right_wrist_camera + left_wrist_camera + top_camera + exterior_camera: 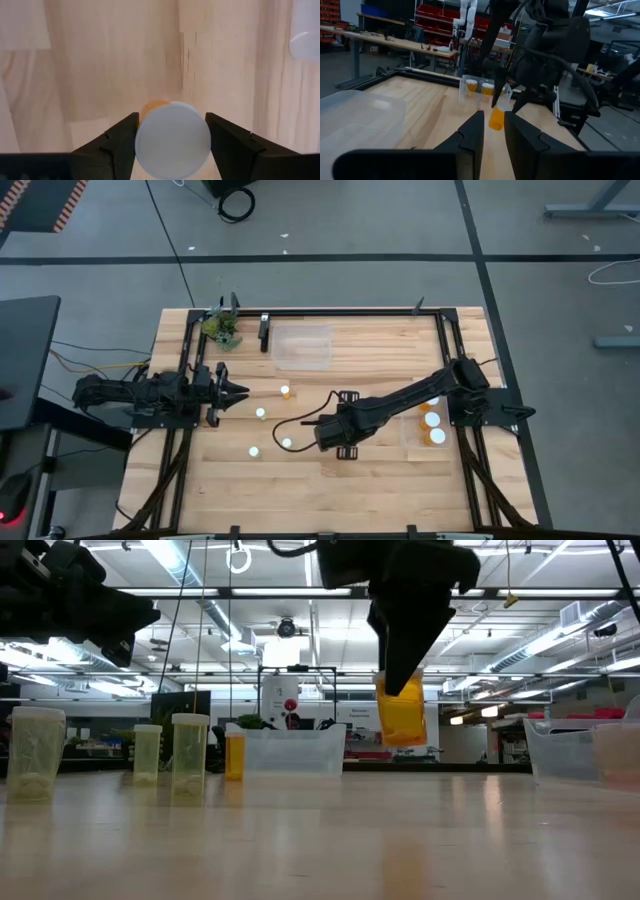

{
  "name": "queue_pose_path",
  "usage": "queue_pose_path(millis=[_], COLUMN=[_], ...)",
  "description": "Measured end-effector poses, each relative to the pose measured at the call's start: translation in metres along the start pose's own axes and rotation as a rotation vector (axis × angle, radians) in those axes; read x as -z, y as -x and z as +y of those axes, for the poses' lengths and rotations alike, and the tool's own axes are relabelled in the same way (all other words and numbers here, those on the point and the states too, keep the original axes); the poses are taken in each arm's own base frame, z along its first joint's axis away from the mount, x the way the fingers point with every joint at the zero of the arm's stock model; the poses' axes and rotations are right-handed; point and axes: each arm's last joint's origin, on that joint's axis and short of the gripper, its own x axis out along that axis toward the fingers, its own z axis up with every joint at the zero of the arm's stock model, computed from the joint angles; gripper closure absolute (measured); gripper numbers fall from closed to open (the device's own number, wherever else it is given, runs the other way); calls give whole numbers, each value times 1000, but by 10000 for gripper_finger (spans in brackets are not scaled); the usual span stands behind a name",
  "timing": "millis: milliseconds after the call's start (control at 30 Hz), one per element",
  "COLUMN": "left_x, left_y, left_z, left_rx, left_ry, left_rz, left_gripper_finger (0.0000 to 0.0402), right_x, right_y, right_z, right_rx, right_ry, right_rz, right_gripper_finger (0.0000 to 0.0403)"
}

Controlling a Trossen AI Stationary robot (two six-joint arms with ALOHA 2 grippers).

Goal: Pick and place medicine bottles into bin by pill shape (circle, oval)
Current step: Put the large orange pill bottle into the bottom transparent bin

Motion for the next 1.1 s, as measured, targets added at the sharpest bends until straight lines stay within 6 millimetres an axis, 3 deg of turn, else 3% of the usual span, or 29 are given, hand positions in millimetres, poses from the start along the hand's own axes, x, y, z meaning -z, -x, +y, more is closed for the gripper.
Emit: queue_pose_path(millis=[233, 733, 1100], left_x=[0, 0, 0], left_y=[0, 0, 0], left_z=[0, 0, 0], left_rx=[-1, 0, 0], left_ry=[0, 0, 0], left_rz=[0, 0, 0], left_gripper_finger=[317, 321, 313], right_x=[24, 131, 188], right_y=[14, 54, 49], right_z=[-12, -56, -68], right_rx=[10, -29, -26], right_ry=[-67, -418, -537], right_rz=[-20, -69, -60], right_gripper_finger=[177, 177, 177])
